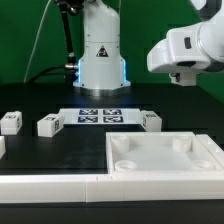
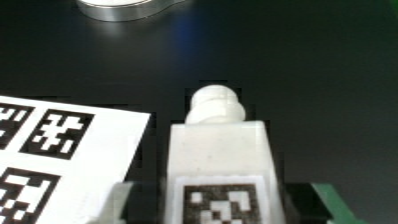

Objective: Assemble one leg

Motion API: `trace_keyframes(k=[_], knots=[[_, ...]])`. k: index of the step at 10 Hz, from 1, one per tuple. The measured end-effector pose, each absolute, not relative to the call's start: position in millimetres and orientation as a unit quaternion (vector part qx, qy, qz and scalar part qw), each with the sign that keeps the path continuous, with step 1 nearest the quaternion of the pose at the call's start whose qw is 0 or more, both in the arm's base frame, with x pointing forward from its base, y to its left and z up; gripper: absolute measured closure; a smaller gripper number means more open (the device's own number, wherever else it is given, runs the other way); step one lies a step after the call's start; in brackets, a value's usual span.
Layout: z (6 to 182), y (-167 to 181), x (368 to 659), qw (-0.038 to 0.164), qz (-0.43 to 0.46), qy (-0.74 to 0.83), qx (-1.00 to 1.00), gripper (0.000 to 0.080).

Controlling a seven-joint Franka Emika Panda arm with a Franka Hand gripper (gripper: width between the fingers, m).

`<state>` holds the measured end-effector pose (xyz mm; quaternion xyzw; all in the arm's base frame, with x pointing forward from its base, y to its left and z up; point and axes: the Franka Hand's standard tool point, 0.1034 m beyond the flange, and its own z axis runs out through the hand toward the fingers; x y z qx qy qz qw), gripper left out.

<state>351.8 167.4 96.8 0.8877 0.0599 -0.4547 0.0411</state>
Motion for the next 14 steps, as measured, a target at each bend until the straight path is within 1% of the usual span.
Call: trace_keyframes(k=[2,3,5,6,7,9,10,11,13,14], knots=[[98.3,165.4,359.5,0.03,-0.378,0.068,0.923,0.0512],[100.4,158.3,377.8,0.02,-0.335,0.084,0.938,0.0512],[112.1,144.6,401.9,0.01,-0.267,0.095,0.959,0.0512],[119.0,141.9,404.8,0.01,-0.233,0.095,0.968,0.0512],[116.7,143.1,403.9,0.007,-0.203,0.096,0.974,0.0512],[113.1,142.1,414.2,-0.006,-0.102,0.106,0.989,0.0512],[110.0,134.8,426.0,-0.016,-0.037,0.118,0.992,0.0512],[112.1,124.6,442.9,-0.022,0.024,0.13,0.991,0.0512],[118.7,119.7,475.9,-0.028,0.104,0.135,0.985,0.0512],[118.3,118.2,482.4,-0.028,0.094,0.136,0.986,0.0512]])
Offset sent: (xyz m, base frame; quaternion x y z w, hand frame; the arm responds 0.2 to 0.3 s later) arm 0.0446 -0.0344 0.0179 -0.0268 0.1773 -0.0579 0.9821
